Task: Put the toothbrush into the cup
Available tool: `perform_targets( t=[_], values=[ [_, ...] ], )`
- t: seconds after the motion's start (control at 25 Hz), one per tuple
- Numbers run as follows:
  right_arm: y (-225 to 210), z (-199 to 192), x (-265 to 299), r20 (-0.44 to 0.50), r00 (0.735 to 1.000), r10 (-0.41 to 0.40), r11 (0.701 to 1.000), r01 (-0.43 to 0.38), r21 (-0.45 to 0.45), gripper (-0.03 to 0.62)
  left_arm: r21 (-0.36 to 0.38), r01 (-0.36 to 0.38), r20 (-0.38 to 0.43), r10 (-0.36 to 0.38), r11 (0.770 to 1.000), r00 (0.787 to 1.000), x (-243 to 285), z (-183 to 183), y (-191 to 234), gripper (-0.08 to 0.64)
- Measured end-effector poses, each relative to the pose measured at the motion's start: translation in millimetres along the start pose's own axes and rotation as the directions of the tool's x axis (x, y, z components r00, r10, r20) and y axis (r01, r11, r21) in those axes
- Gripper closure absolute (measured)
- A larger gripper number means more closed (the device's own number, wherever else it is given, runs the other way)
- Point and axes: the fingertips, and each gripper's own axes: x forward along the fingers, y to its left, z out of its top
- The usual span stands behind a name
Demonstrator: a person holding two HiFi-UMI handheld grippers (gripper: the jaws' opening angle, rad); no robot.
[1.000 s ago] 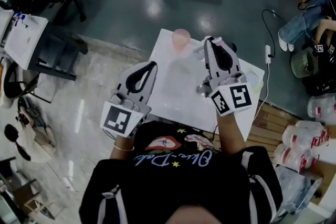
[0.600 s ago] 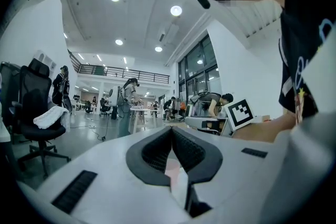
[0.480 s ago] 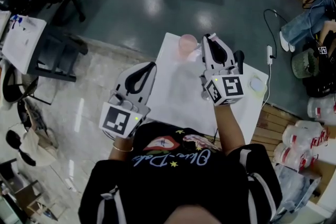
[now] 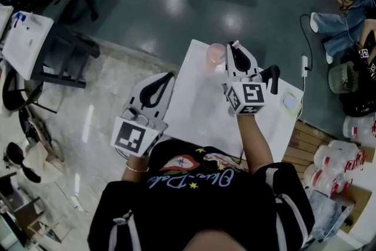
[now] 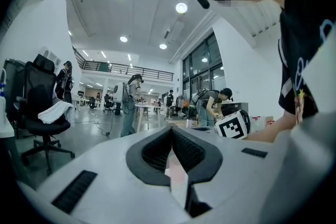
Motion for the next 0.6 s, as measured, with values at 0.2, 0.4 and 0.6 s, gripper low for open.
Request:
perform_targets(
  t=[0.2, 0.4, 0.6],
  values=[
    [6, -14, 8, -0.028, 1.000, 0.006, 1.000, -0.006, -0.005, 0.577, -0.010, -0.017, -0.013, 0.017, 1.000, 1.000, -5, -5, 6, 0.557],
    [13, -22, 19, -0.054, 0.998, 0.011, 0.999, -0.013, -0.031, 0.577, -0.010, -0.028, -0.013, 0.028, 1.000, 1.000, -7, -5, 14, 0.557],
    [18, -35, 23, -0.096, 0.995, 0.023, 0.998, -0.028, -0.048, 0.577, -0.015, -0.040, -0.017, 0.040, 0.999, 0.999, -11, -7, 15, 0.557]
  ],
)
